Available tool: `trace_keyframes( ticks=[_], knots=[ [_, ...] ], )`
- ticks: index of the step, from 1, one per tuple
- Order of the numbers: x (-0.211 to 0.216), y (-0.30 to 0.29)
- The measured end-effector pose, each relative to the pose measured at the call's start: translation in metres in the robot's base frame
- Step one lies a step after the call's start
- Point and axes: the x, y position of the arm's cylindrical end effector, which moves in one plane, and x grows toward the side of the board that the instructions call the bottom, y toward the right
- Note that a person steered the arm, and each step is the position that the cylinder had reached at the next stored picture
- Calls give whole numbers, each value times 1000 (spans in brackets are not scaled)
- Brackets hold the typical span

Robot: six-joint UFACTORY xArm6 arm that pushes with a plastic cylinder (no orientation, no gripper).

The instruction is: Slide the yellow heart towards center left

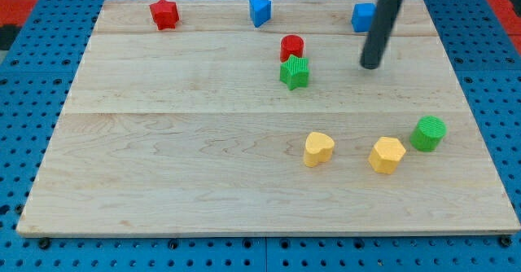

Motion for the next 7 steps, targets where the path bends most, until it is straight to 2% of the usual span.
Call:
trace_keyframes(
  ticks=[1, 2, 6, 7],
  knots=[
    [-49, -39],
    [-56, -21],
    [-51, 2],
    [-40, 24]
  ],
)
